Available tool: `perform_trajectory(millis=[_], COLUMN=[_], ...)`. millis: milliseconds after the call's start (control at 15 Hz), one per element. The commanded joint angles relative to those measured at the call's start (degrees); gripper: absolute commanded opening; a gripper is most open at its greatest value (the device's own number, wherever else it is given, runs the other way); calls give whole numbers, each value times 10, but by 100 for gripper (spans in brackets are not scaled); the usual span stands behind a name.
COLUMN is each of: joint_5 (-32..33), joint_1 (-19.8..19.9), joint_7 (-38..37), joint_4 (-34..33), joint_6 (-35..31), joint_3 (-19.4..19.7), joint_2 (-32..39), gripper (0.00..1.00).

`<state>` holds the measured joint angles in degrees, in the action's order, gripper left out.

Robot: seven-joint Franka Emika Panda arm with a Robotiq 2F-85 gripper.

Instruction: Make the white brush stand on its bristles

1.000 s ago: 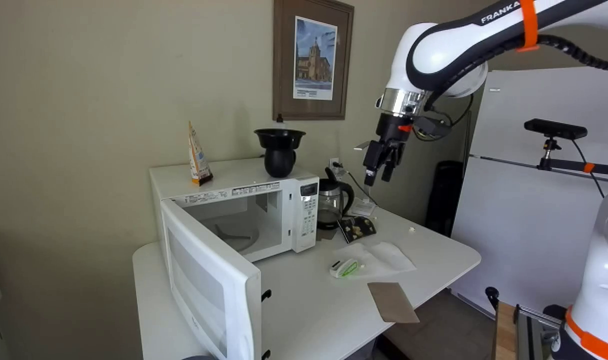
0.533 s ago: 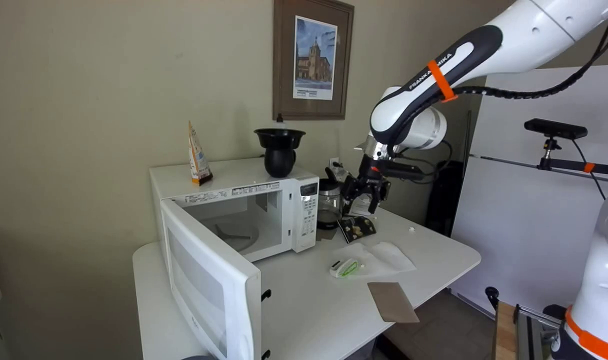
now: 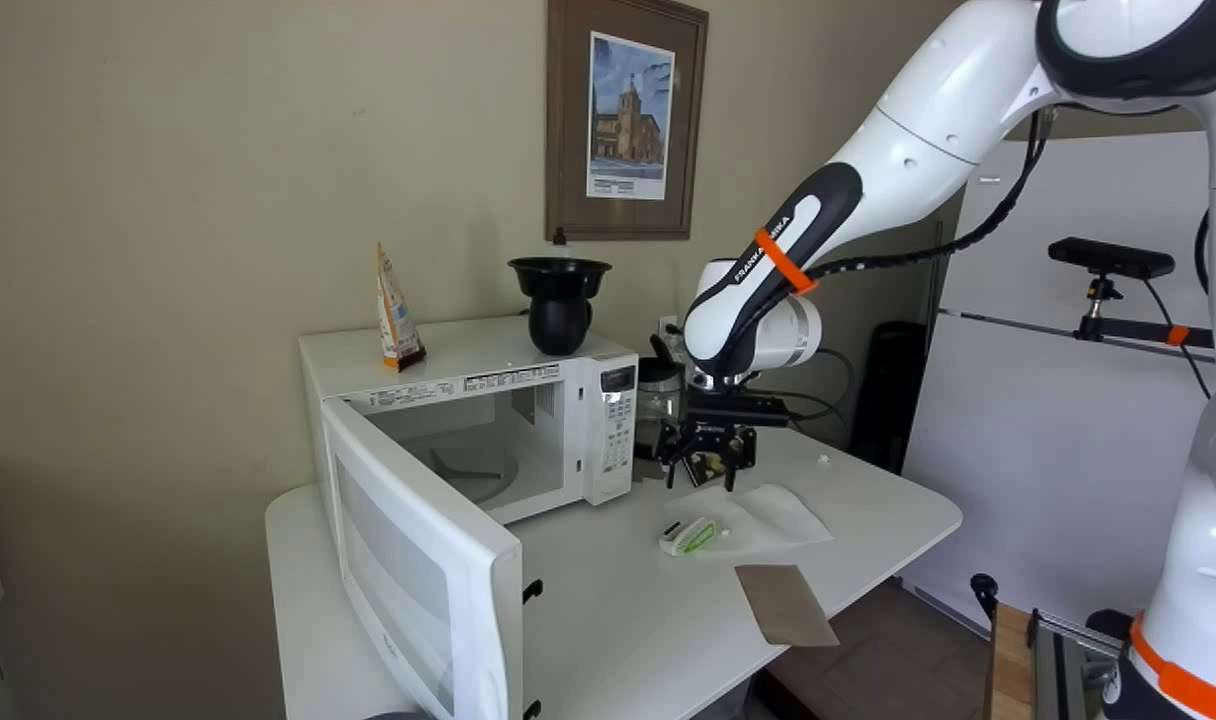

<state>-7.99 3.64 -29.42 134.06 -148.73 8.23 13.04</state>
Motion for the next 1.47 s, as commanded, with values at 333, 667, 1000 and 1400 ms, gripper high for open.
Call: perform_trajectory(millis=[333, 667, 1000, 1400], joint_5=[6, 123, 146, 107], joint_1=[-6, -61, -79, -32], joint_7=[-37, -292, -429, -416], joint_4=[-37, -158, -265, -370], joint_6=[30, 36, 148, 244], joint_3=[10, 82, 99, 59], joint_2=[26, 132, 227, 317], gripper=[100, 100, 100, 100])
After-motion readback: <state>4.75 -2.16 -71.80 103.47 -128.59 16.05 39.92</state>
